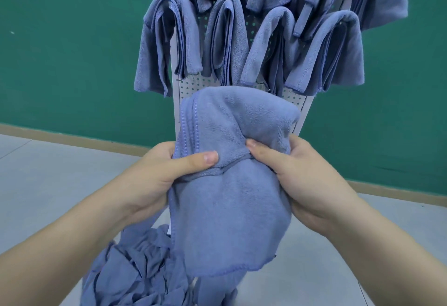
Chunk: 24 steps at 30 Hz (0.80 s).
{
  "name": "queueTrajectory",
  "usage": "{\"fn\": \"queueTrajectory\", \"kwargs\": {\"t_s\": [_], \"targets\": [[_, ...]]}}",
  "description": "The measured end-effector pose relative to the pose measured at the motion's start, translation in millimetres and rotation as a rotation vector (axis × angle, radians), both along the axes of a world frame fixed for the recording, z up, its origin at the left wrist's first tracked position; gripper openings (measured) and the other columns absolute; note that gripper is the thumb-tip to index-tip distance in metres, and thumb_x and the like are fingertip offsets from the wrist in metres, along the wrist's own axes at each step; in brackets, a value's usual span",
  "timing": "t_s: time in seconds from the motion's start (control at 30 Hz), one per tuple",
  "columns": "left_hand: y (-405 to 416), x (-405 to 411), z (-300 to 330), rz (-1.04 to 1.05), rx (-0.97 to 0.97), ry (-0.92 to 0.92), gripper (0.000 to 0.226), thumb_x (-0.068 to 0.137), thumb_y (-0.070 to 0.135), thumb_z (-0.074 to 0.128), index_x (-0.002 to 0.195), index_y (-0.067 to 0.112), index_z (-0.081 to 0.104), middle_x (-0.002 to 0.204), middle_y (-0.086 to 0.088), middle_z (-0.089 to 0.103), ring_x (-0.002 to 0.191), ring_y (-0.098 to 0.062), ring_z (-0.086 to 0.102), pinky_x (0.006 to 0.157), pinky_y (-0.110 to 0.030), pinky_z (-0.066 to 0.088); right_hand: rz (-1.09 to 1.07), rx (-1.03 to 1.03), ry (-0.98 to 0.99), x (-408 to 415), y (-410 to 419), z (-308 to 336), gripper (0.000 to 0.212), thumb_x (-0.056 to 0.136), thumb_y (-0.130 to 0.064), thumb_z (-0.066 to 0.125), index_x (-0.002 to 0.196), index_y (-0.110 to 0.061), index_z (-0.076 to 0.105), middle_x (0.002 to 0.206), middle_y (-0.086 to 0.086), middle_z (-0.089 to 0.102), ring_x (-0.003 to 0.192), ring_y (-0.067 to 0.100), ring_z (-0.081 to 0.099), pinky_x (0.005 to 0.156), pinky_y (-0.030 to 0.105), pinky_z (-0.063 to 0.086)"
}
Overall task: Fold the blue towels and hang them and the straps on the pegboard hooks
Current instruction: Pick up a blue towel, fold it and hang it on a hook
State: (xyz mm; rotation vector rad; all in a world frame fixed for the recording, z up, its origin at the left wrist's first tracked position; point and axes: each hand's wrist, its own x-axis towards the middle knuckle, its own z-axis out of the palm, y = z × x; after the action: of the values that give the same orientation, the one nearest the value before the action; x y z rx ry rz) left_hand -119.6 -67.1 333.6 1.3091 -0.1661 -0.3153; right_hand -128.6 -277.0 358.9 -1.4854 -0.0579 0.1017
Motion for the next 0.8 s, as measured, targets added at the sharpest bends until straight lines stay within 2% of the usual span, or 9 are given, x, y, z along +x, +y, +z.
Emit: {"fn": "queueTrajectory", "kwargs": {"t_s": [0.1,0.2,0.27,0.33,0.53,0.67,0.8], "targets": [[0.0,1.8,-0.4,-0.009,0.100,-0.031,0.026,0.083,0.023,0.082,0.105,0.009,0.080,0.115,-0.009,0.077,0.105,-0.023,0.075,0.083,-0.028,0.061,-0.007,-0.010,-0.027,0.7,-3.9,1.7,0.022,0.098,-0.011,0.066,0.120,-0.012,0.070,0.110,0.003,0.079,0.105,0.020,0.075,0.097,0.039,0.059],[-4.3,0.7,-0.4,0.013,0.122,-0.036,0.036,0.082,0.030,0.069,0.112,0.011,0.076,0.114,-0.006,0.078,0.104,-0.021,0.075,0.081,-0.027,0.061,-0.002,0.052,0.019,3.6,-6.5,0.1,0.025,0.097,-0.009,0.067,0.122,-0.011,0.069,0.113,0.005,0.078,0.109,0.022,0.074,0.099,0.040,0.057],[-6.7,-0.7,1.3,0.011,0.091,-0.018,0.037,0.082,0.026,0.067,0.115,0.009,0.073,0.113,-0.007,0.078,0.101,-0.019,0.076,0.079,-0.026,0.061,0.007,0.099,0.055,4.9,-8.6,0.5,0.028,0.096,-0.006,0.067,0.124,-0.010,0.068,0.113,0.006,0.078,0.110,0.023,0.074,0.099,0.040,0.058],[-6.6,-1.1,2.7,0.010,0.049,0.005,0.038,0.083,0.021,0.066,0.118,0.008,0.070,0.115,-0.008,0.077,0.103,-0.021,0.075,0.082,-0.028,0.062,0.023,0.141,0.065,5.2,-9.8,2.2,0.030,0.095,-0.004,0.065,0.125,-0.008,0.067,0.114,0.007,0.078,0.109,0.023,0.074,0.096,0.037,0.059],[-2.9,-0.9,6.0,0.048,-0.060,0.022,0.038,0.085,0.015,0.064,0.123,0.010,0.070,0.119,-0.010,0.076,0.102,-0.024,0.075,0.084,-0.032,0.062,0.055,0.251,0.028,4.4,-10.2,5.9,0.034,0.096,0.001,0.061,0.129,-0.001,0.063,0.119,0.010,0.076,0.110,0.022,0.074,0.086,0.029,0.062],[-4.0,-0.1,4.6,0.117,-0.034,-0.089,0.039,0.086,0.018,0.064,0.125,0.014,0.068,0.120,-0.006,0.076,0.105,-0.021,0.074,0.086,-0.031,0.062,0.047,0.212,0.033,4.4,-7.1,4.5,0.032,0.098,-0.011,0.063,0.126,0.004,0.065,0.118,0.011,0.077,0.114,0.024,0.072,0.094,0.032,0.059],[-6.3,-2.0,3.3,0.090,0.056,-0.146,0.035,0.091,0.023,0.062,0.126,0.020,0.067,0.120,-0.001,0.076,0.107,-0.017,0.074,0.084,-0.027,0.060,0.055,0.114,0.083,3.1,-3.3,3.2,0.029,0.101,-0.024,0.060,0.126,-0.009,0.067,0.115,0.002,0.078,0.108,0.017,0.074,0.097,0.039,0.058]]}}
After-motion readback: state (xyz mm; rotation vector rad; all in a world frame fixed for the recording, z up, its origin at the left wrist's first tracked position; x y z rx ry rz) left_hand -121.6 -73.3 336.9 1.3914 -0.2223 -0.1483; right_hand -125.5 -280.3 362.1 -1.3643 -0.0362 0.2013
